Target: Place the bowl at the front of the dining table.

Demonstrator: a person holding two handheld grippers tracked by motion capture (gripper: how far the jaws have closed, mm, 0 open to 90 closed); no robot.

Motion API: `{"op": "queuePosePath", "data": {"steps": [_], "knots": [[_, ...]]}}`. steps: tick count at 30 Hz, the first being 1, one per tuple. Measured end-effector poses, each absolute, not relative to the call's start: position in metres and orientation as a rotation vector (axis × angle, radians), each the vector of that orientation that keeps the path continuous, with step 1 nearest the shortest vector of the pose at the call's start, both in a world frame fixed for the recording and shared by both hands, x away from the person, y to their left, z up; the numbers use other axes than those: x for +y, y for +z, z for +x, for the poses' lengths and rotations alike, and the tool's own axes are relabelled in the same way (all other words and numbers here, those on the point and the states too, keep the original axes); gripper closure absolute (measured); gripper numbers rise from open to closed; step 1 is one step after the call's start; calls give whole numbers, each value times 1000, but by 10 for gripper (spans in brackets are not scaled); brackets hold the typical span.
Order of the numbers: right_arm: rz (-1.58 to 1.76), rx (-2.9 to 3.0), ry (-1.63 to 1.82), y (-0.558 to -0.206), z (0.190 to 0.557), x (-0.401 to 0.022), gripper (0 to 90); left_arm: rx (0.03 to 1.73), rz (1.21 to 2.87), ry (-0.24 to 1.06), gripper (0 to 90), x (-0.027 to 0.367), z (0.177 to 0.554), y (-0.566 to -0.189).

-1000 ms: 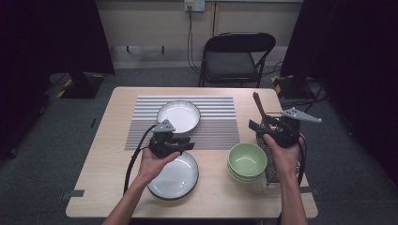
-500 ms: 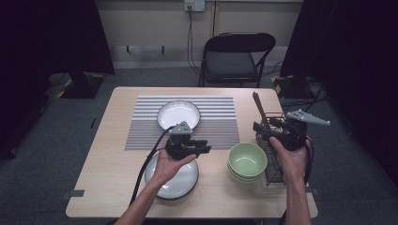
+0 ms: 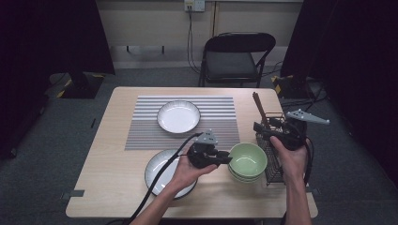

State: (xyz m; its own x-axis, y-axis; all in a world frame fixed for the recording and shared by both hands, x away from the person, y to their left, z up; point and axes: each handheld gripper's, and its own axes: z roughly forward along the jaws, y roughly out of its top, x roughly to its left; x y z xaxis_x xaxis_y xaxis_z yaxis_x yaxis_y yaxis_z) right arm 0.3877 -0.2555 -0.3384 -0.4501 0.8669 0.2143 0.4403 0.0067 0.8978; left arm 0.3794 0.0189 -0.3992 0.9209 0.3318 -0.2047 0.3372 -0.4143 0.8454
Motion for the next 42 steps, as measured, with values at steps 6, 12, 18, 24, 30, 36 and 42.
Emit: {"op": "queuePosePath", "data": {"steps": [6,12,18,24,30,36,42], "knots": [[1343,1887,1427,-338,388,-257,264,443,2035,-59,709,2,373,-402],[1356,1884,1428,-339,389,-259,261,396,2055,-93,677,-13,367,-403],[1357,1869,1430,-337,387,-262,253,357,2072,-130,675,-29,362,-408],[1357,1872,1433,-338,388,-263,250,337,2120,-129,702,-45,360,-414],[1362,1872,1432,-339,388,-263,248,322,2147,-104,744,-55,358,-419],[1360,1866,1433,-337,387,-263,246,332,2171,-82,762,-59,359,-423],[1366,1874,1425,-338,387,-263,245,334,2181,-71,767,-61,359,-425]]}}
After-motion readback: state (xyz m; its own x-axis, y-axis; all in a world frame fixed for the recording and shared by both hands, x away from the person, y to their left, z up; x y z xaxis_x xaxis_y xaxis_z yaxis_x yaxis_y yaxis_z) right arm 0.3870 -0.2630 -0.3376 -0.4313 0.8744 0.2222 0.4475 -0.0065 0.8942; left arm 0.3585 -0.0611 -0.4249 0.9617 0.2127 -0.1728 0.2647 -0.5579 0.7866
